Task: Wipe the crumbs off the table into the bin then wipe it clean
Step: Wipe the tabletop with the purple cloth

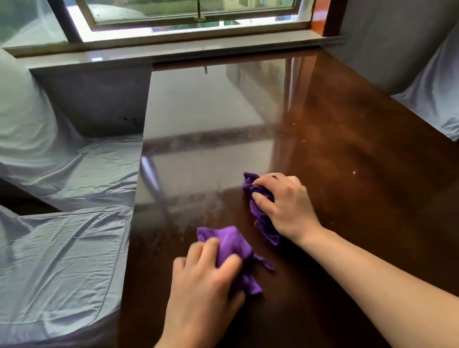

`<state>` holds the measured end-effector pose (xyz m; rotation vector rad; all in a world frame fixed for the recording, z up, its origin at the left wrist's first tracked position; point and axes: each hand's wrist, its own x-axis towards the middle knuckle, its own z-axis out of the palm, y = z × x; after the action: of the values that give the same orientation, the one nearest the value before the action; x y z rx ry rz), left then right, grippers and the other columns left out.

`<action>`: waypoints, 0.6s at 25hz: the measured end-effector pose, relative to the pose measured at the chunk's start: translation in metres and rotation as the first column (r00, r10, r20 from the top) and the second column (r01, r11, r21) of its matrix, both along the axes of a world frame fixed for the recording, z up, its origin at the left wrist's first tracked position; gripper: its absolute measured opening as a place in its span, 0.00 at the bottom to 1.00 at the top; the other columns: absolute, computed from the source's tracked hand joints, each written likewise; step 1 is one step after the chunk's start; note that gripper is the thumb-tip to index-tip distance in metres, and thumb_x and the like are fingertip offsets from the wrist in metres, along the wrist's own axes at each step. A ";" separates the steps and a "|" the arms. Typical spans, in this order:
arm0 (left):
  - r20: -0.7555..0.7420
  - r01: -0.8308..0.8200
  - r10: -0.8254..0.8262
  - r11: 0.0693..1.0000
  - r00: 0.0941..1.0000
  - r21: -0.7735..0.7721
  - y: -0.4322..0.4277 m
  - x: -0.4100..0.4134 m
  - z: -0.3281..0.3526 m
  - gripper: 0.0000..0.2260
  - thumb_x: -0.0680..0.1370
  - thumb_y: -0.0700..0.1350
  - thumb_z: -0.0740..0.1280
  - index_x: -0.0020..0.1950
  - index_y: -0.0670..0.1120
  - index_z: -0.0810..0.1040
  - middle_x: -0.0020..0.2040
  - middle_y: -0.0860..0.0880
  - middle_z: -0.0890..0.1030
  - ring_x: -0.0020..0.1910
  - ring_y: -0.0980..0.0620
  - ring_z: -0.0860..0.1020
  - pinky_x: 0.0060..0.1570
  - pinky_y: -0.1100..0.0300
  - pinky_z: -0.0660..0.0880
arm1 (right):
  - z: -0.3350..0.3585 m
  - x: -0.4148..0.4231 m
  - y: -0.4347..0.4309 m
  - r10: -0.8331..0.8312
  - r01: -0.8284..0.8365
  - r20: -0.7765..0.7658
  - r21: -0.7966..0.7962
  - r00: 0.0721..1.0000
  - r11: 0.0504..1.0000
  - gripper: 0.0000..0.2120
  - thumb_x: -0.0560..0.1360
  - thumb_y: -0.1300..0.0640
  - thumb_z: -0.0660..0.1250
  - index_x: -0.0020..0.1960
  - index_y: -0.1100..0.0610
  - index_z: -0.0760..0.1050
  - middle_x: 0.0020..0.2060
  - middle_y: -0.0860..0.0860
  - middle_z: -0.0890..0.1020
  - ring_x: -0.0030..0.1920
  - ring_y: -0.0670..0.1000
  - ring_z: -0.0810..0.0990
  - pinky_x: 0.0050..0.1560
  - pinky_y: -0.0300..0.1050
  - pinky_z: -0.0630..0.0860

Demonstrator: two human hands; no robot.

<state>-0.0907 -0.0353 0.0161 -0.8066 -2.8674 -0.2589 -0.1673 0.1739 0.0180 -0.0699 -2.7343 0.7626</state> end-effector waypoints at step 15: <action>0.464 -0.266 -0.127 0.677 0.877 0.687 0.054 0.060 -0.003 0.16 0.76 0.49 0.67 0.55 0.72 0.75 0.66 0.59 0.67 0.57 0.78 0.67 0.69 0.58 0.62 | 0.007 0.146 0.007 0.410 -0.402 -0.023 -0.254 0.912 0.879 0.21 0.79 0.40 0.60 0.66 0.49 0.77 0.66 0.47 0.77 0.67 0.48 0.74 0.64 0.51 0.73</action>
<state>-0.0308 0.0188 0.0127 -0.4826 -2.7325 -1.7011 -0.0211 0.1806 0.0250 0.4585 -2.6929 1.2327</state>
